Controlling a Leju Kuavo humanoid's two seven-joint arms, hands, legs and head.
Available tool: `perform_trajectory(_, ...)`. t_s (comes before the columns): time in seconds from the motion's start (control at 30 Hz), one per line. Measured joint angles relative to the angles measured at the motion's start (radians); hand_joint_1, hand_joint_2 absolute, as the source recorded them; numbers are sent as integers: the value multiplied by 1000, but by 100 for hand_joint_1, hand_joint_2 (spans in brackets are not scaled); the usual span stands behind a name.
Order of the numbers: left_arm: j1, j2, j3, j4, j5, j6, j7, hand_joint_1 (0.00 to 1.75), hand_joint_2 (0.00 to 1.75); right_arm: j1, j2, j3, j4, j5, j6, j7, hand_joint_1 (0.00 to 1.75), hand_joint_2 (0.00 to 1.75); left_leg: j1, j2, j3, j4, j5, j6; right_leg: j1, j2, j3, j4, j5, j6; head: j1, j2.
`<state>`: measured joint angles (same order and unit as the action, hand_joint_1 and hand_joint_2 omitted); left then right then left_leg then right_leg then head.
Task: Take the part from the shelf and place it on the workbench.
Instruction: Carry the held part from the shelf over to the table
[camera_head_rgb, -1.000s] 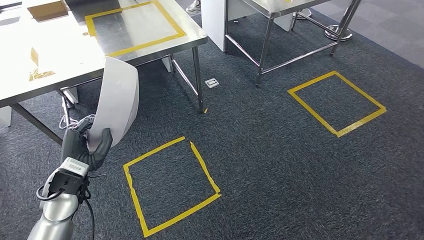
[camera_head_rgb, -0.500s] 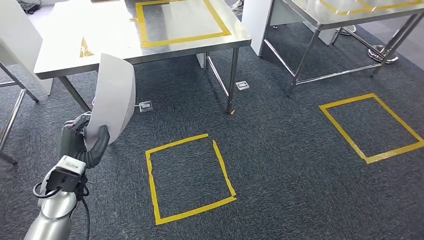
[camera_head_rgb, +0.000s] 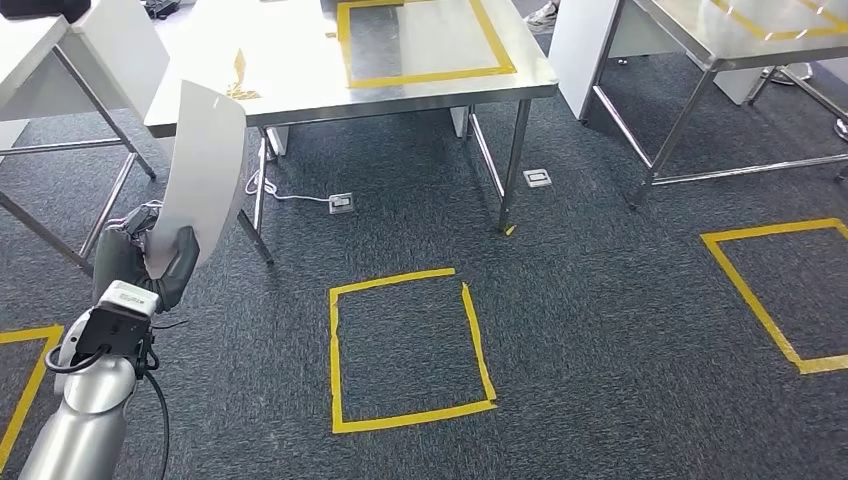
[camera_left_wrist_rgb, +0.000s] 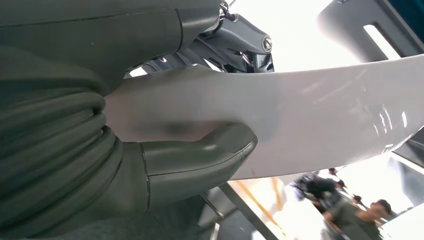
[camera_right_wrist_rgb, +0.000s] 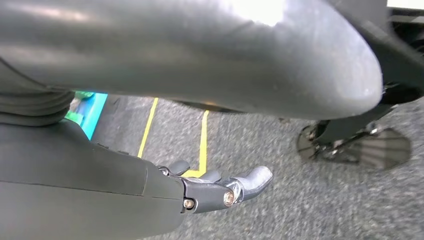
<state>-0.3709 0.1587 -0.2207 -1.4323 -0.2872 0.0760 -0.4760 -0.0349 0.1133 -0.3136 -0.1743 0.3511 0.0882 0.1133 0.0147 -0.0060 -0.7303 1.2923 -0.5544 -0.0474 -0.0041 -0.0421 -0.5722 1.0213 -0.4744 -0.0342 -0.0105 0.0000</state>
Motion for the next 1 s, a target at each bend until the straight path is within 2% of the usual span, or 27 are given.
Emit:
perform_trajectory(0.03,-10,1,2,11,-8,5,6,175,175,-1,0,-5,0,-5,-1,-3,0,0,0,2,29,-49,27,1,0,-6,0,1,0,1,0,0)
perform_trajectory(0.1,-41,2,9,35,-17,10,11,175,175,-4,0,-12,0,-6,-2,-5,0,0,-2,15,107,-185,77,10,3,-18,0,6,-3,7,0,0)
perform_trajectory(0.17,-72,2,15,59,-21,11,13,175,175,-6,0,-15,0,-6,-4,-5,0,0,-5,23,145,-255,91,22,9,-24,-4,11,-5,13,1,0)
perform_trajectory(0.3,-96,2,20,89,-26,12,14,175,175,-6,0,-22,0,-6,-4,-4,0,0,-7,21,144,-261,94,31,12,-21,-5,8,2,7,2,0)
perform_trajectory(0.5,-106,1,20,110,-31,17,16,175,175,-5,0,-33,0,-10,-7,9,0,0,-9,22,142,-261,94,42,11,-21,-2,-4,10,21,2,0)
perform_trajectory(0.67,-131,2,22,135,-37,28,25,175,175,-5,0,-42,0,-15,-7,32,0,0,-10,22,141,-260,95,45,10,-21,-3,-5,12,32,1,0)
perform_trajectory(1.0,-200,2,22,230,-17,20,13,175,175,-5,0,-64,0,-28,-20,15,0,0,-12,22,140,-259,96,45,8,-21,-4,-5,14,35,1,0)
